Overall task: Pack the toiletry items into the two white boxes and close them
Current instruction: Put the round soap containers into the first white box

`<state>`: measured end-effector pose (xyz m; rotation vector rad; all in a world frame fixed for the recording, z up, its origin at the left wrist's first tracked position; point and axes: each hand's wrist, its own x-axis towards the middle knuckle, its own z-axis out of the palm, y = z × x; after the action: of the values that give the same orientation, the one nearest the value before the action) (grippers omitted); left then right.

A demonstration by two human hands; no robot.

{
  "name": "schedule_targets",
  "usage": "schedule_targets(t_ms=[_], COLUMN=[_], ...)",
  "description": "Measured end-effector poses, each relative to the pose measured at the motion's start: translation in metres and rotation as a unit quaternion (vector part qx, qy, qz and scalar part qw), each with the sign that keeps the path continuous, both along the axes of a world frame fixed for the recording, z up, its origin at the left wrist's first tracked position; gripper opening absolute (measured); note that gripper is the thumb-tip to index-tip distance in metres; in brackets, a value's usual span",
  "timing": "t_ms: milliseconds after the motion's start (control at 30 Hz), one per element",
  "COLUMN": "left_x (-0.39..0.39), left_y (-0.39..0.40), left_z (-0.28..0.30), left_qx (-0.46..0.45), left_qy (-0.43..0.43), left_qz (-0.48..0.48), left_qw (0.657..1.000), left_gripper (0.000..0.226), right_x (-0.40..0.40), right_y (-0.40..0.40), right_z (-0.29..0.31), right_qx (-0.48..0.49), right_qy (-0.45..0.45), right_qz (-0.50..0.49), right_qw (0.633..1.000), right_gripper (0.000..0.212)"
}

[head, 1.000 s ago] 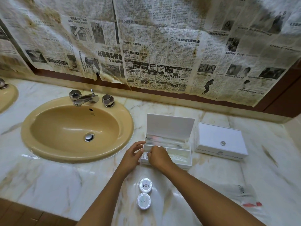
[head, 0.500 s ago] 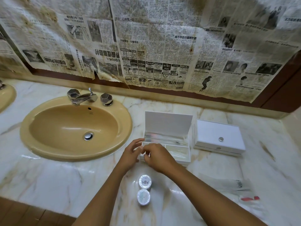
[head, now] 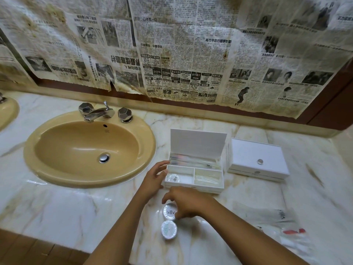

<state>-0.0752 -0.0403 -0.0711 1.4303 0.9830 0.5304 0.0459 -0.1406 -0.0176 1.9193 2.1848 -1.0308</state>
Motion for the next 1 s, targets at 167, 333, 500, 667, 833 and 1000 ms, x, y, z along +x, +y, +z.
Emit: schedule_targets(t_ms=[167, 333, 500, 667, 833, 1000], left_x=[0.000, 0.000, -0.001, -0.001, -0.001, -0.001], left_y=[0.001, 0.001, 0.003, 0.003, 0.002, 0.001], left_z=[0.000, 0.000, -0.003, -0.005, -0.002, 0.001], left_qx=[0.002, 0.000, -0.005, 0.003, -0.020, -0.011], left_qy=[0.000, 0.000, -0.003, -0.027, -0.001, 0.005], left_qz=[0.001, -0.001, 0.003, 0.009, 0.005, 0.007], left_qw=[1.000, 1.000, 1.000, 1.000, 1.000, 1.000], left_gripper=[0.028, 0.030, 0.028, 0.030, 0.030, 0.028], right_x=[-0.002, -0.002, -0.003, 0.005, 0.020, 0.023], right_y=[0.000, 0.001, 0.004, 0.015, 0.029, 0.040], right_z=[-0.002, -0.002, 0.000, 0.017, 0.012, -0.002], right_qx=[0.017, 0.036, 0.077, 0.143, 0.164, 0.109], right_qy=[-0.011, -0.027, -0.023, 0.022, 0.013, -0.008], right_qz=[0.020, 0.034, 0.009, -0.108, -0.235, -0.263], right_qw=[1.000, 0.998, 0.997, 0.984, 0.958, 0.959], right_gripper=[0.052, 0.047, 0.041, 0.040, 0.038, 0.018])
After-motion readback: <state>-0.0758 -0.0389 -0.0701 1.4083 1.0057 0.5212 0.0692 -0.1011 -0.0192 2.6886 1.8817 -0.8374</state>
